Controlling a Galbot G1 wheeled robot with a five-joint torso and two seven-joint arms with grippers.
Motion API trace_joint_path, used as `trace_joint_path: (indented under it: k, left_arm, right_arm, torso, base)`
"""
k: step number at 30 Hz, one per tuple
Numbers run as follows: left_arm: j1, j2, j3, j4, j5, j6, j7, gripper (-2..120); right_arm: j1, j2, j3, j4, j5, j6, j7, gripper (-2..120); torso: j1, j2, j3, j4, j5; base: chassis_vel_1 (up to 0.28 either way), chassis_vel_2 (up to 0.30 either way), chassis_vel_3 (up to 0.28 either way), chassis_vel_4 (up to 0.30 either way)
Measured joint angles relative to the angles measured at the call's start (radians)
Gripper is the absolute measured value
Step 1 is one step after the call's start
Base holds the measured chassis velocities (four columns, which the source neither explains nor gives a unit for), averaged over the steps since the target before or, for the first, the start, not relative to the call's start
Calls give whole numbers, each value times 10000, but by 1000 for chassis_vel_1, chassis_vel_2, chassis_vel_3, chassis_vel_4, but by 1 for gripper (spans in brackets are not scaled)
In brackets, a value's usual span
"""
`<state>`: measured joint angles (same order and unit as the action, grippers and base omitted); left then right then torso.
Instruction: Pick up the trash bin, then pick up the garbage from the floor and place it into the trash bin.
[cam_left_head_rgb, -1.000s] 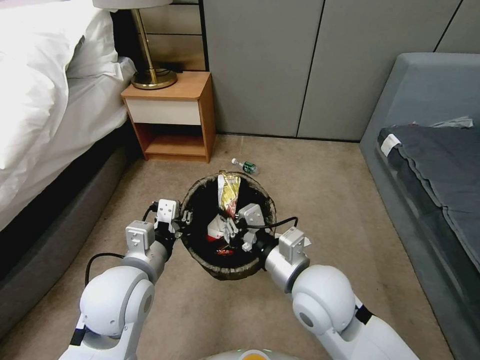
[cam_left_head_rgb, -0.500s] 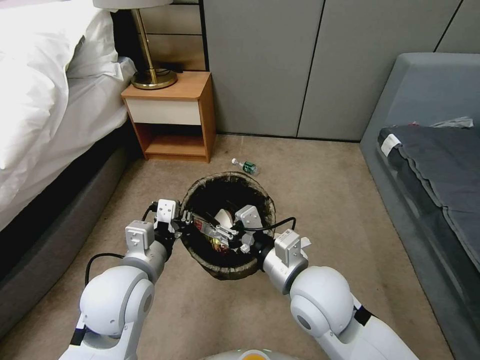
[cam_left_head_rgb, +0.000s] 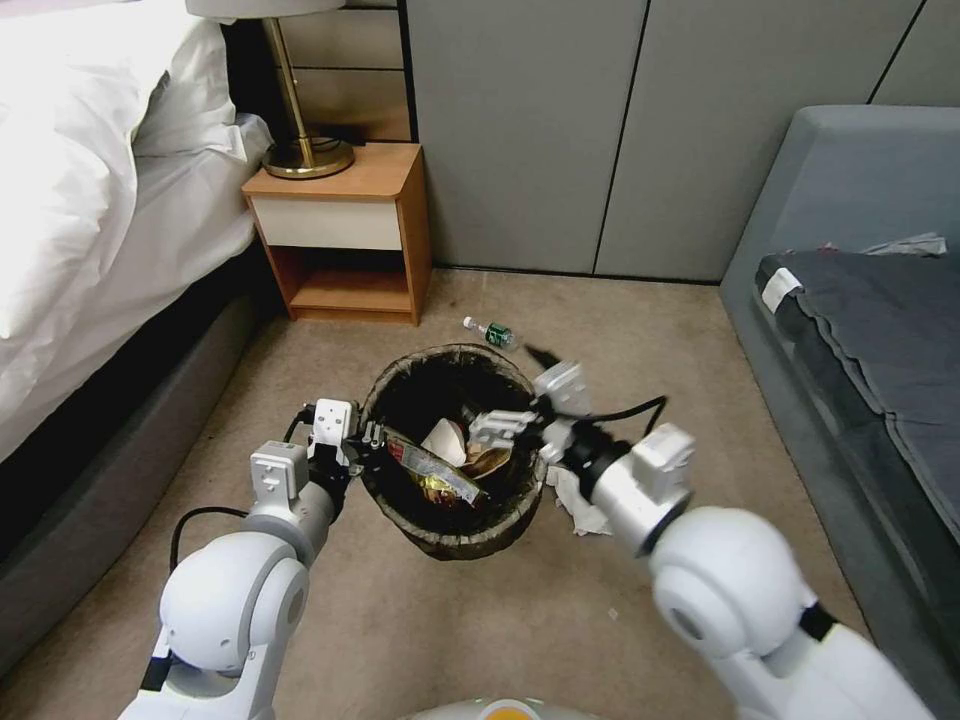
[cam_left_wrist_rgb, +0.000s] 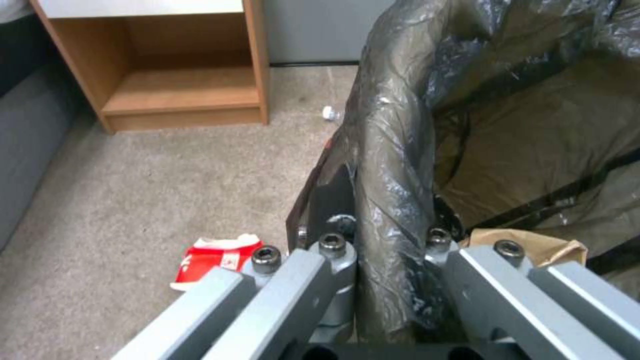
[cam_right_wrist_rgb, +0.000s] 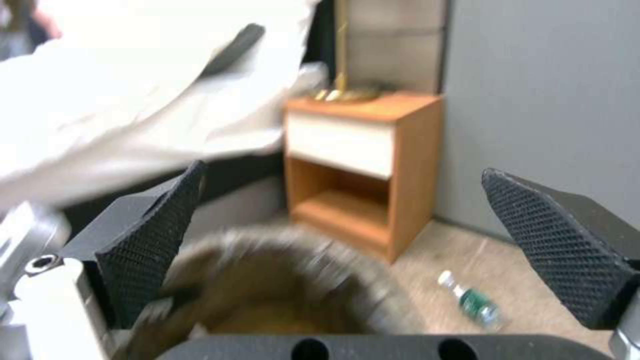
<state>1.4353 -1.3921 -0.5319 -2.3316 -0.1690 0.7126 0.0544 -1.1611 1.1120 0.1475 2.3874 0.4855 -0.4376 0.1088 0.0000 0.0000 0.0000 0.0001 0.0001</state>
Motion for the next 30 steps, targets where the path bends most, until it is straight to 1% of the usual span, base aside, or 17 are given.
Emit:
trace_joint_path:
  k: [2, 4, 5, 8, 9, 12, 13, 15, 16, 19, 20, 22, 23, 25, 26, 27, 30]
  left_arm:
    - [11, -6, -26, 0, 1, 0, 0, 2]
    - [44, -6, -96, -7, -2, -1, 0, 2]
    - [44, -6, -96, -7, -2, -1, 0, 2]
    - [73, 18, -149, -50, -23, -5, 0, 2]
    - [73, 18, -149, -50, -23, -5, 0, 2]
    - [93, 22, -167, -91, -51, -10, 2, 2]
    - [93, 22, -167, -91, -51, -10, 2, 2]
    - [96, 31, -166, -104, -62, -13, 3, 2]
    - [96, 31, -166, -104, -62, -13, 3, 2]
    - [127, 56, -166, -149, -87, -16, 6, 2]
    - [127, 56, -166, -149, -87, -16, 6, 2]
    - [136, 63, -187, -160, -107, -20, 13, 2]
    - [136, 63, -187, -160, -107, -20, 13, 2]
    - [128, 73, -198, -160, -140, -22, 14, 2]
    - [111, 81, -212, -160, -179, -22, 16, 2]
    - [111, 81, -212, -160, -179, -22, 16, 2]
    - [97, 86, -229, -160, -209, -23, 16, 2]
  right_arm:
    - [1, -10, 135, 11, 137, 123, 181, 100]
    - [-59, -24, 722, 14, 384, 269, 486, 100]
    - [-59, -24, 722, 14, 384, 269, 486, 100]
    - [-318, -12, 1795, -255, 474, 291, 549, 100]
    - [-318, -12, 1795, -255, 474, 291, 549, 100]
    - [-472, 160, 2498, -872, 462, 404, 551, 100]
    - [-472, 160, 2498, -872, 462, 404, 551, 100]
    - [-484, 309, 2700, -1470, 334, 638, 641, 100]
    - [-484, 309, 2700, -1470, 334, 638, 641, 100]
    - [-505, 622, 2808, -2500, 226, 828, 727, 100]
    - [-505, 622, 2808, -2500, 226, 828, 727, 100]
    - [-518, 797, 2759, -3078, 90, 870, 689, 100]
    - [-518, 797, 2759, -3078, 90, 870, 689, 100]
    - [-518, 879, 2688, -3472, 36, 873, 592, 100]
    - [-521, 928, 2602, -3885, -29, 846, 389, 100]
    - [-521, 928, 2602, -3885, -29, 846, 389, 100]
    - [-523, 960, 2487, -4428, -153, 822, 1, 100]
  torso:
    - [0, 0, 0, 0, 0]
    - [0, 0, 0, 1, 0]
    - [0, 0, 0, 1, 0]
    - [0, 0, 0, -2, -1]
    - [0, 0, 0, -2, -1]
    - [0, 0, 0, -2, -1]
    - [0, 0, 0, -2, -1]
    - [0, 0, 0, -1, -1]
    - [0, 0, 0, -1, -1]
    - [0, 0, 0, 0, -1]
    - [0, 0, 0, 0, -1]
    - [0, 0, 0, 0, -1]
    - [0, 0, 0, 0, -1]
    - [0, -1, 0, 0, -1]
    - [0, 0, 0, 0, -2]
    - [0, 0, 0, 0, -2]
    - [-1, 0, 0, 0, -2]
  base:
    - [0, 0, 0, 0]
    - [0, 0, 0, 0]
    - [0, 0, 0, 0]
    - [0, 0, 0, 0]
    - [0, 0, 0, 0]
    - [0, 0, 0, 0]
    - [0, 0, 0, 0]
    - [0, 0, 0, 0]
    - [0, 0, 0, 0]
    - [0, 0, 0, 0]
    - [0, 0, 0, 0]
    - [0, 0, 0, 0]
    - [0, 0, 0, 0]
    - [0, 0, 0, 0]
    - [0, 0, 0, 0]
    - [0, 0, 0, 0]
    - [0, 0, 0, 0]
